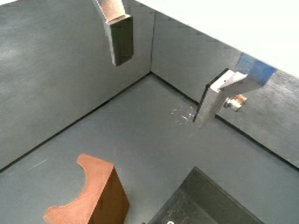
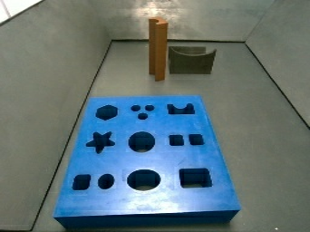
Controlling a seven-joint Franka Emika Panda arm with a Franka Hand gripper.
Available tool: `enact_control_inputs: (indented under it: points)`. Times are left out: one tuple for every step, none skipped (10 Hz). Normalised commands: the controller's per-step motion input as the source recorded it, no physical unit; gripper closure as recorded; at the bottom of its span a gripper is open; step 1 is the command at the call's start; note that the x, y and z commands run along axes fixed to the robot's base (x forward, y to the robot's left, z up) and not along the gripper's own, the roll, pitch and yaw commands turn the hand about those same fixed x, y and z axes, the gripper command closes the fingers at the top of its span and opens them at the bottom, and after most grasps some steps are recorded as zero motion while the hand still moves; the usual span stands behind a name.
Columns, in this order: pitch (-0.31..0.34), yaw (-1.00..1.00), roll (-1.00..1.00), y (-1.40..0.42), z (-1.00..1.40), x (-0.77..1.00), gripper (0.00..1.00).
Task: Pick up the arch object. Move up. Move to above the board. Insert the arch object.
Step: Pick up the arch object.
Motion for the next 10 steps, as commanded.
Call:
enact_control_inputs:
  points:
    - [-0.063,0.0,-0.04,-0.11,-0.01,-0.23,0.0]
    - [-0.039,0.21,-0.04,-0.35,-0.11,-0.01,0.0]
    - [-0.107,0.33,-0.01,-0.47,-0.08,-0.04,0.0]
    - [-0.093,0.42,0.0,-0.51,0.0,0.0,0.0]
    - [-0.1,0.47,0.0,-0.53,-0.01,0.0,0.0]
    - [-0.133,0.57,0.0,-0.53,0.0,0.01,0.0]
    - [-0.103,0.55,0.0,-0.52,0.0,0.11,0.0]
    - [-0.093,0.55,0.0,-0.5,0.0,0.15,0.0]
    - [-0.061,0.53,0.0,-0.5,-0.03,0.23,0.0]
    - [-0.034,0.47,0.0,-0.48,-0.11,0.33,0.0]
